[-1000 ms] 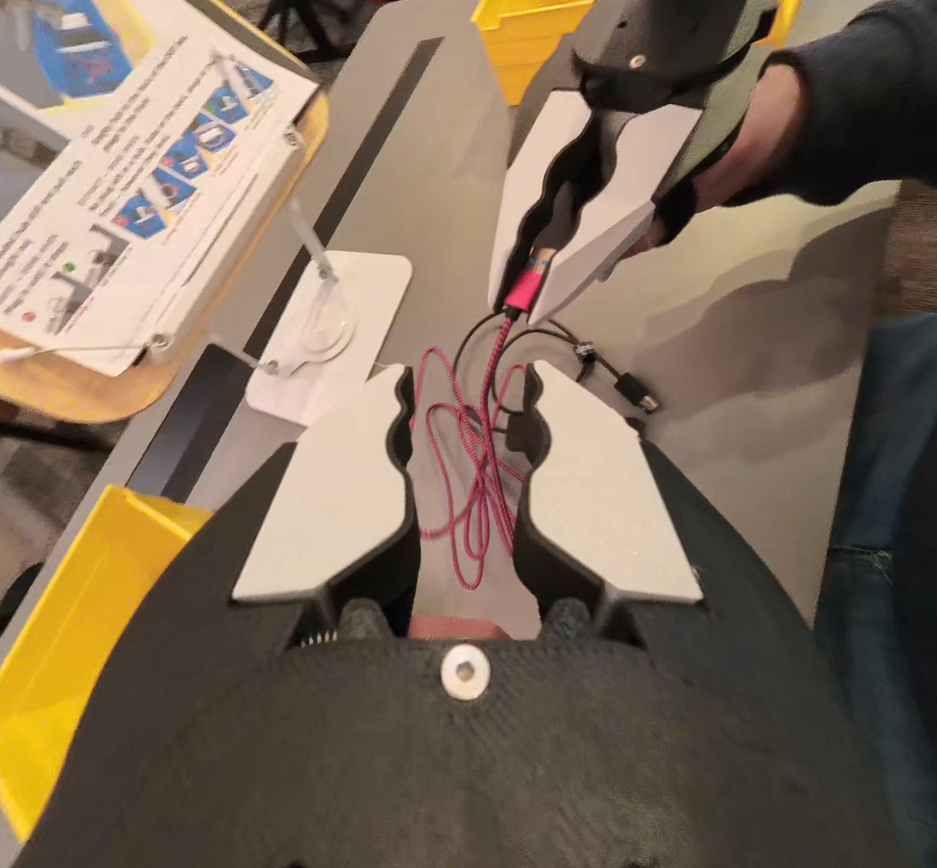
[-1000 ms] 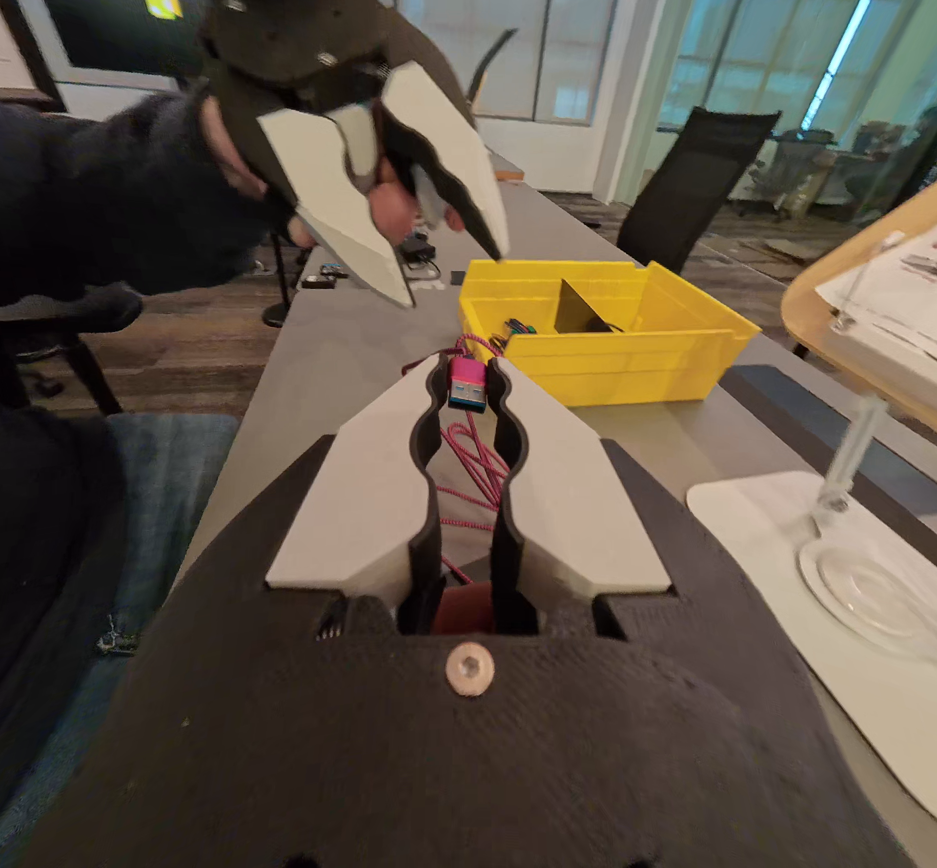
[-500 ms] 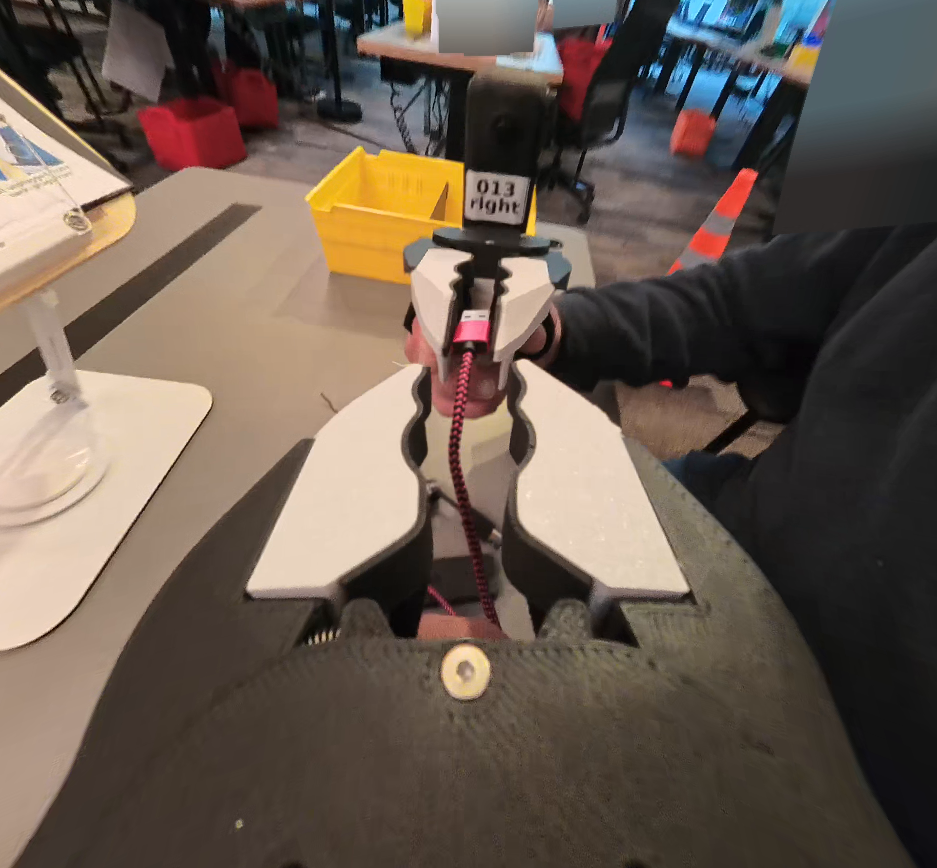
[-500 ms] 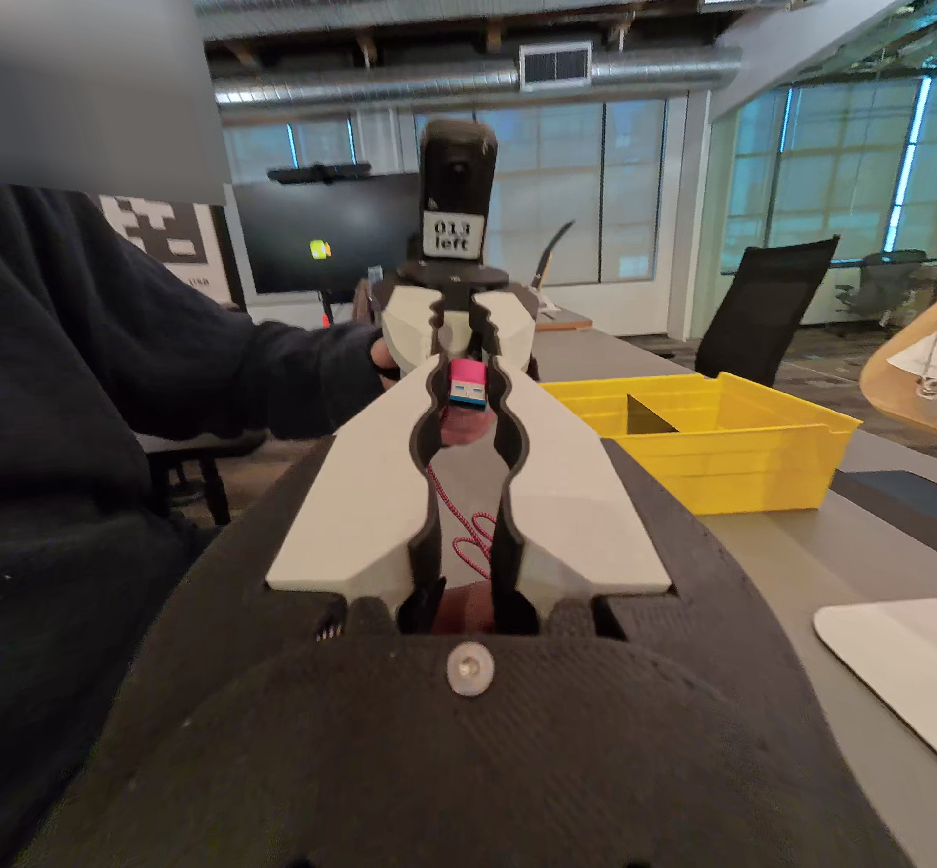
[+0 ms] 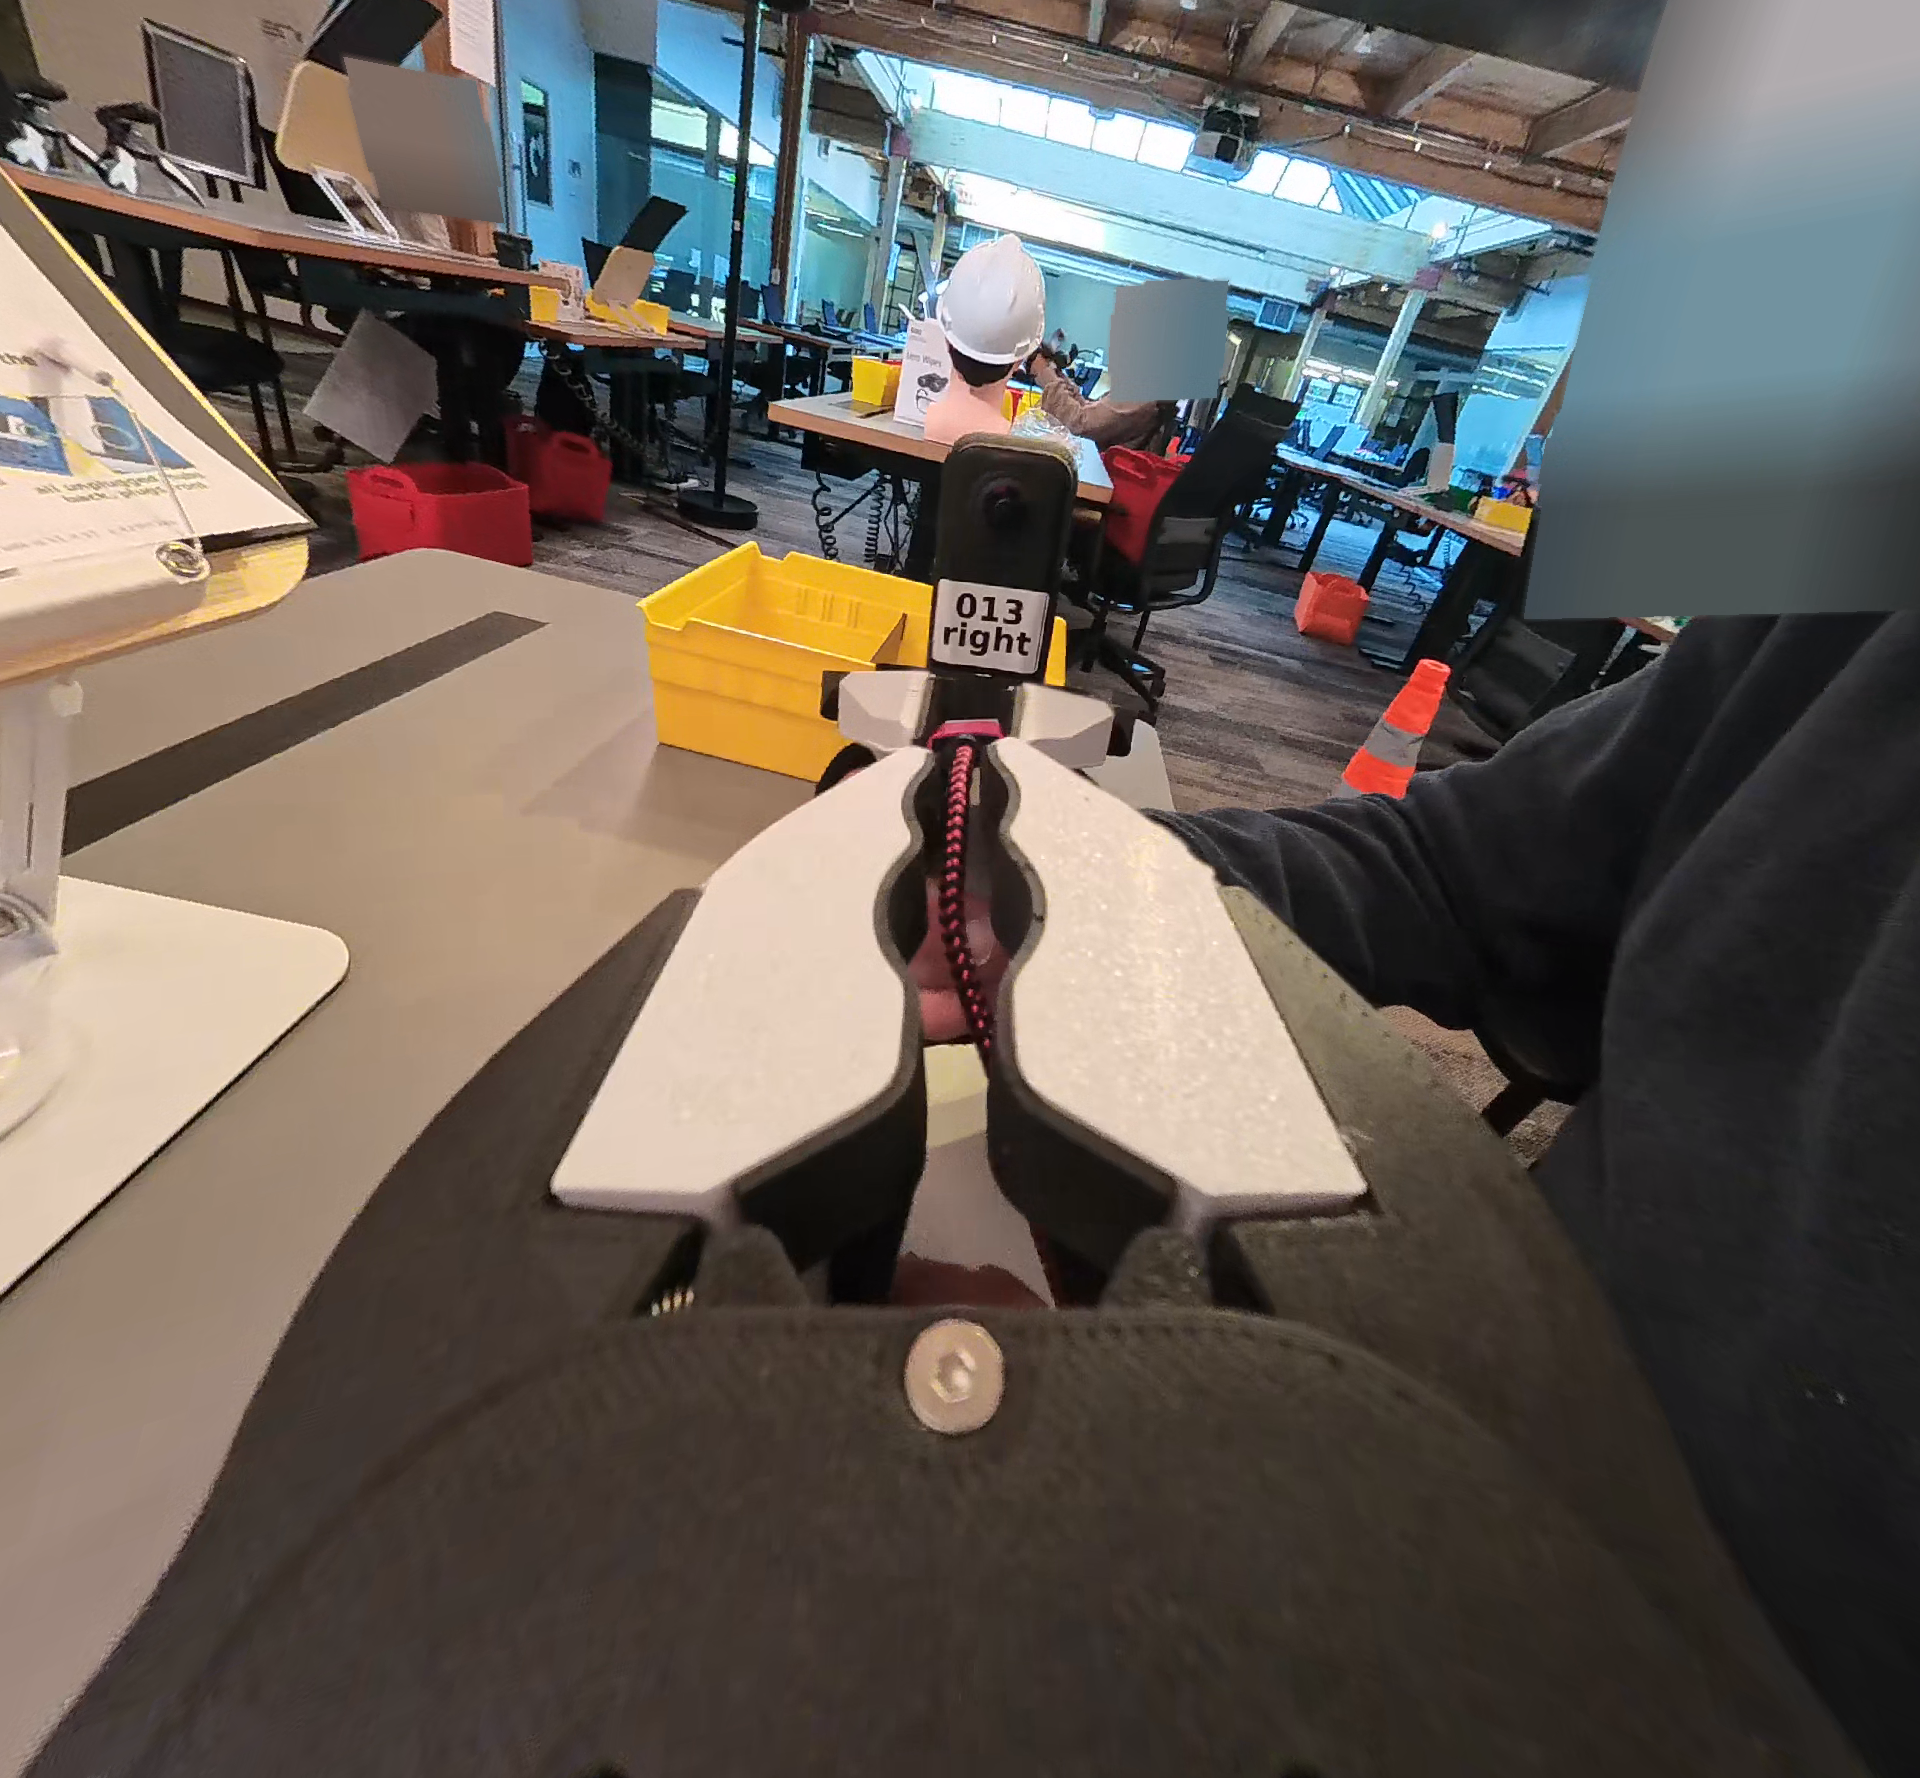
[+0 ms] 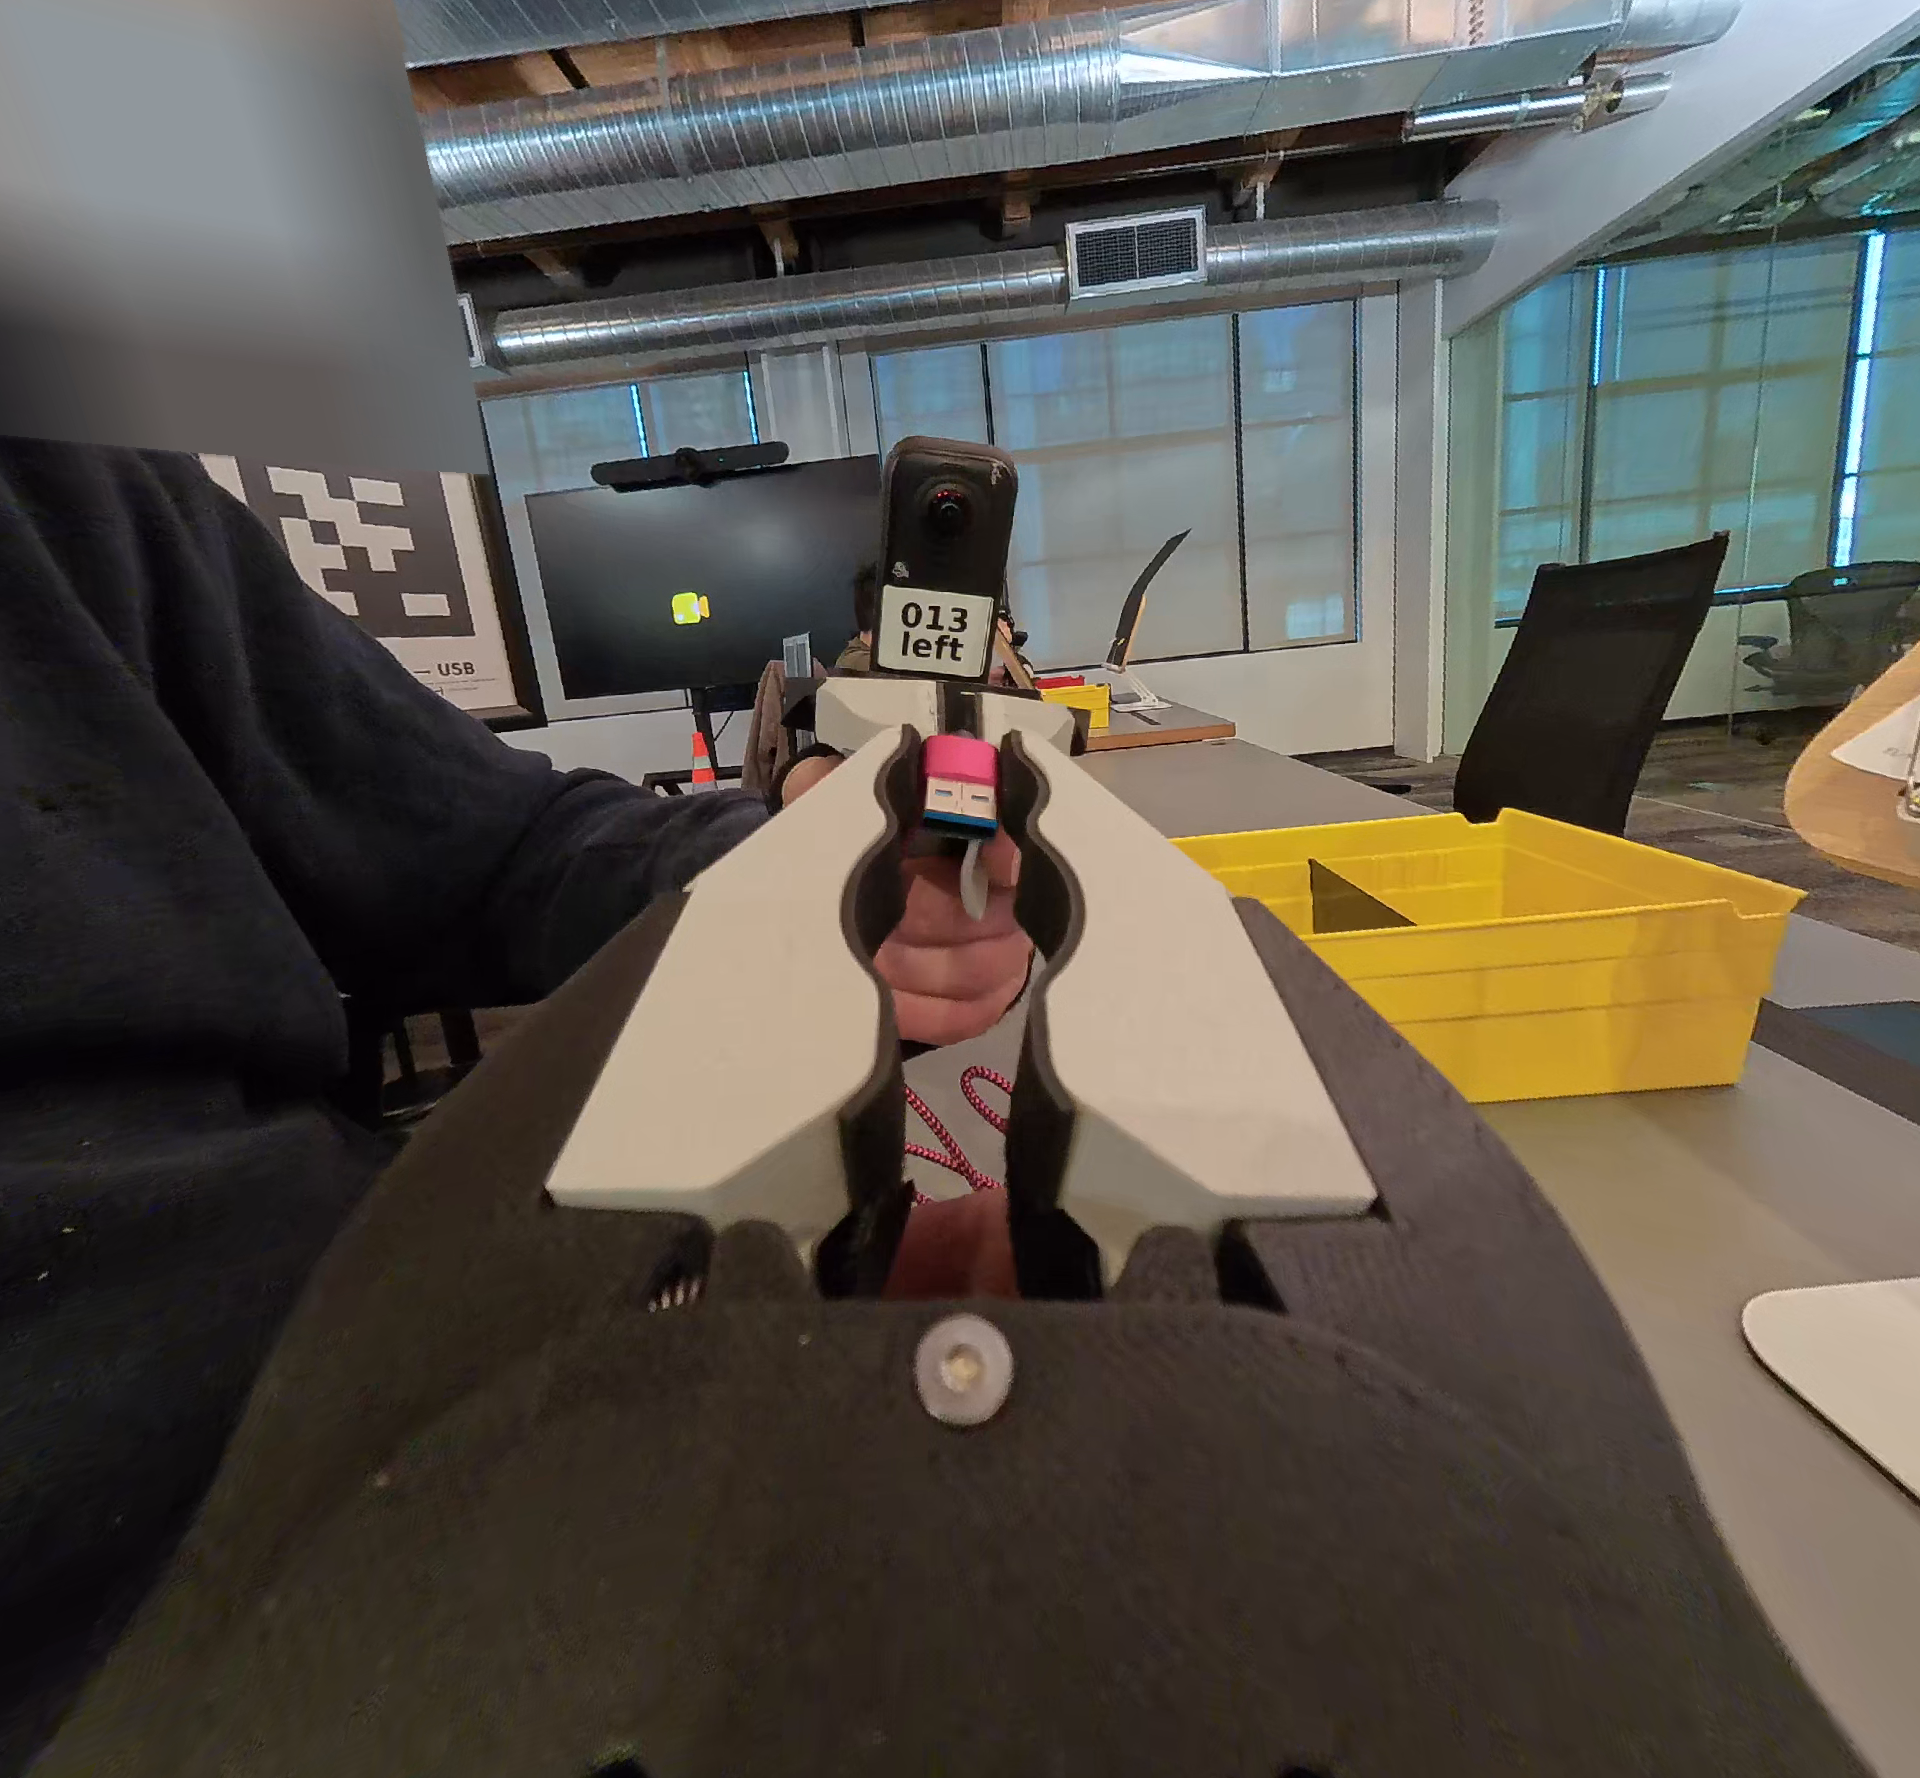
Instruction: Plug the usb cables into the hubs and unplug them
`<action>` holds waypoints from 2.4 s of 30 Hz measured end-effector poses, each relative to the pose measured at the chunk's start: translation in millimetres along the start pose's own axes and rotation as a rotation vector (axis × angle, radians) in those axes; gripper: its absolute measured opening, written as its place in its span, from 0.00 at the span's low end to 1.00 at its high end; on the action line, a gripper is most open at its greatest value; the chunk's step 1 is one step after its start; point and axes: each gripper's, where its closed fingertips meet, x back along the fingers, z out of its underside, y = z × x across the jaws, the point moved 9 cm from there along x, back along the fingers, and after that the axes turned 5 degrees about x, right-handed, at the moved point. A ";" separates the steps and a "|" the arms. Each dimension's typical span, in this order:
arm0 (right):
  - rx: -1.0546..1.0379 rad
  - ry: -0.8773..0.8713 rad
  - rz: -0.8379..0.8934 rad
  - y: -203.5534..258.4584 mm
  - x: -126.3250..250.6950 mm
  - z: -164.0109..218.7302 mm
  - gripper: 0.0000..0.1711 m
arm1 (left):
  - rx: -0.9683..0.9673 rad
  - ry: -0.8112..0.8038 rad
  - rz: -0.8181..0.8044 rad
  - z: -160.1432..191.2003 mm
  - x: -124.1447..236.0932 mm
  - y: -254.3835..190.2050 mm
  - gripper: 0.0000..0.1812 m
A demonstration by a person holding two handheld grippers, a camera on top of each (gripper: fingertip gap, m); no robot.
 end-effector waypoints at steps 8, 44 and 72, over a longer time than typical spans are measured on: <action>0.017 0.019 -0.010 -0.2 -0.5 -1.3 0.08 | 0.002 0.003 -0.003 1.0 1.1 -2.3 0.02; -0.016 0.036 -0.016 -2.5 7.4 -7.2 0.06 | -0.079 -0.008 -0.067 -0.4 5.0 -6.1 0.03; 0.186 0.271 0.086 1.8 9.9 -16.3 0.13 | -0.064 0.104 -0.128 -10.8 39.9 0.0 0.02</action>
